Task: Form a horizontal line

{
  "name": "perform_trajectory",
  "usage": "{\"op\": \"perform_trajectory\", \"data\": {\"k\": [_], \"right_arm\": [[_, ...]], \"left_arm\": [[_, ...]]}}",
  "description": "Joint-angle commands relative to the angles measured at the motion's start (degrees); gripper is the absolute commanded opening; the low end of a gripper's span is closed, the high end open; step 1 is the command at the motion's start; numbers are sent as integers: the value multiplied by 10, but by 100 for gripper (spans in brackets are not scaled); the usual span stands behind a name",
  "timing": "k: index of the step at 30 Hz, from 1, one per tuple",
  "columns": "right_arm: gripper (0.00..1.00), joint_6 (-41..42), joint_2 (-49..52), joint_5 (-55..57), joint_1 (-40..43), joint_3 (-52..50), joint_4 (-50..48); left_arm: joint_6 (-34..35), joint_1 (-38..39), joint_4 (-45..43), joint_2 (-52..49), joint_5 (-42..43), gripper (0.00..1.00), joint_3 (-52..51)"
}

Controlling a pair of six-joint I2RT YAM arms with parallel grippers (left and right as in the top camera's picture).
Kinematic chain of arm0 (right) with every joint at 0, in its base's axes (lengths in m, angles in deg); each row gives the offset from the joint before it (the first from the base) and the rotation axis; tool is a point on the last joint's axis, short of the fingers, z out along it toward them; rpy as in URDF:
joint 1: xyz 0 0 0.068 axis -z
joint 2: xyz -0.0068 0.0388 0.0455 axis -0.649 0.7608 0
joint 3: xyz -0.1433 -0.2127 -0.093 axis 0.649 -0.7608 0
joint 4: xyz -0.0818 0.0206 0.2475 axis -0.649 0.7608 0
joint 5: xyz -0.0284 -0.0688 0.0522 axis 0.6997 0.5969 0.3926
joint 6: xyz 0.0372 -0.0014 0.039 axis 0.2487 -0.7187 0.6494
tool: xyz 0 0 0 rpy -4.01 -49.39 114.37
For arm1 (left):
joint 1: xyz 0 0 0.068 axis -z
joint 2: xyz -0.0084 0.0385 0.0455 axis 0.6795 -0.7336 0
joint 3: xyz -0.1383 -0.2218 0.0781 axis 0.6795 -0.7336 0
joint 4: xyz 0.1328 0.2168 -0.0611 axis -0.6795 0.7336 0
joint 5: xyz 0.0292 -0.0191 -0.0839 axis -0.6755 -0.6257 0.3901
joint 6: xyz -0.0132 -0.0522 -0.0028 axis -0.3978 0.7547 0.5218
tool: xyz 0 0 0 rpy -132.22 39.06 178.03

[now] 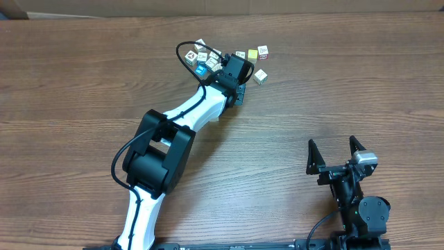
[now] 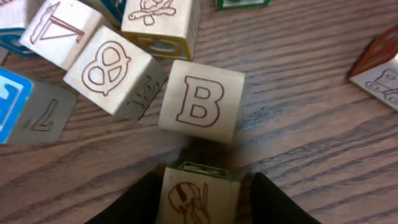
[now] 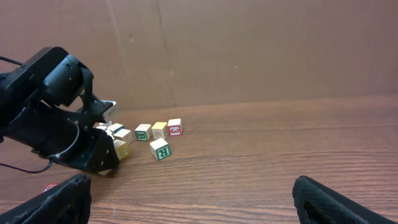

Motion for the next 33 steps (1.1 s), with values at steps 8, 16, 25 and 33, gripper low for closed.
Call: {"op": "perform_trajectory", "data": {"k": [8, 16, 25, 33], "right_arm": [[100, -4, -4, 5, 3, -6, -2], [100, -4, -4, 5, 3, -6, -2], [100, -4, -4, 5, 3, -6, -2], [100, -4, -4, 5, 3, -6, -2]], "left_arm": [[-11, -3, -13, -7, 4, 47, 5], [-11, -3, -15, -7, 4, 38, 5], [-6, 0, 6, 15, 4, 26, 5], [-2, 10, 19, 26, 3, 18, 5]]}}
